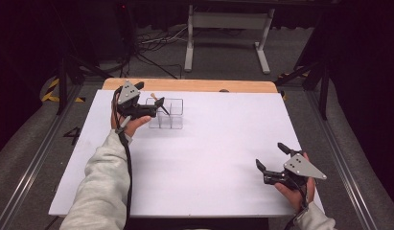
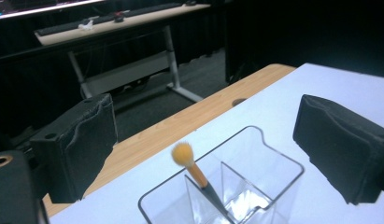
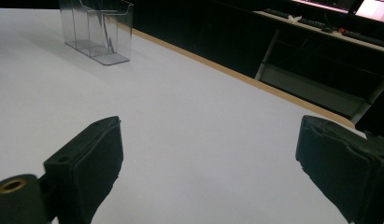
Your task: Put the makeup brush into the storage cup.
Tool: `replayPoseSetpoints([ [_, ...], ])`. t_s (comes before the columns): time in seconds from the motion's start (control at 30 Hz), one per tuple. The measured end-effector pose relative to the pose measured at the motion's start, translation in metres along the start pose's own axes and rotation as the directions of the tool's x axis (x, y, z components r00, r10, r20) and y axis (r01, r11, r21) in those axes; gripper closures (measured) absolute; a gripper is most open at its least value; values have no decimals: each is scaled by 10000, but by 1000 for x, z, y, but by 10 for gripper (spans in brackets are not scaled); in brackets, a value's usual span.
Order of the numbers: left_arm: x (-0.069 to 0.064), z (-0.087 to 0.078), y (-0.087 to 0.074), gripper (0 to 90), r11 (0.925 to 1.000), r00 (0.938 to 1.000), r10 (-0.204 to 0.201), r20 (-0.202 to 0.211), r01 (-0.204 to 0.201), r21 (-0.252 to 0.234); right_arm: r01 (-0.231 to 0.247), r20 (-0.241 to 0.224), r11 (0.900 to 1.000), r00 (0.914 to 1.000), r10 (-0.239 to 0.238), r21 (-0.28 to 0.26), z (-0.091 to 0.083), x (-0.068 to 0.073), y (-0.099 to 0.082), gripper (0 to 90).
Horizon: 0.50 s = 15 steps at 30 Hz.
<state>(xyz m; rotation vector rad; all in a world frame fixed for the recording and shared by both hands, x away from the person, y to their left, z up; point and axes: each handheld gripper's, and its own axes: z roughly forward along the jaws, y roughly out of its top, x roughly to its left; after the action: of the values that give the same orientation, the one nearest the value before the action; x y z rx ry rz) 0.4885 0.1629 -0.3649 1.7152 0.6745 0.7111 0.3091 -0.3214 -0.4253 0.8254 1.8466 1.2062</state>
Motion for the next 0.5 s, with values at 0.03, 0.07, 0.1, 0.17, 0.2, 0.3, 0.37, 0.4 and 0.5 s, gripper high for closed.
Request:
replayPoseSetpoints([
  [0.03, 0, -2, 0, 21, 9999, 9999, 107, 59, -107, 19, -2, -8, 10000, 10000, 2, -8, 0, 0, 0, 81],
  [0.07, -1, -4, 0, 27, 9999, 9999, 120, 52, -119, -76, -5, -13, 10000, 10000, 5, 13, 0, 0, 0, 81],
  [0.1, -1, -6, 1, 23, 9999, 9999, 121, 78, -120, -121, 4, -5, 10000, 10000, -4, 27, 0, 0, 0, 81],
  [0.17, -1, -11, 1, 21, 9995, 9999, 118, 66, -116, -290, 6, -15, 10000, 10000, -6, 23, 0, 1, 0, 81],
  [0.2, -2, -13, 2, 21, 9994, 9999, 101, 101, -98, -342, 20, -20, 10000, 10000, -20, 5, 0, 1, 0, 81],
  [0.3, -3, -15, 3, 23, 9990, 9996, 257, 80, -254, -356, 33, -32, 10000, 10000, -33, 7, 0, 1, 1, 81],
  [0.37, -5, -18, 5, 23, 9988, 9992, 391, 10, -390, -280, 29, -37, 10000, 10000, -29, 7, 0, 1, 1, 81],
  [0.4, -5, -19, 5, 23, 9987, 9991, 412, 46, -411, -285, 25, -40, 10000, 10000, -25, -4, 0, 1, 1, 81],
  [0.5, -7, -23, 8, 26, 9981, 9986, 520, 2, -519, -332, 21, -46, 10000, 10000, -21, -21, 0, 1, 1, 81],
])
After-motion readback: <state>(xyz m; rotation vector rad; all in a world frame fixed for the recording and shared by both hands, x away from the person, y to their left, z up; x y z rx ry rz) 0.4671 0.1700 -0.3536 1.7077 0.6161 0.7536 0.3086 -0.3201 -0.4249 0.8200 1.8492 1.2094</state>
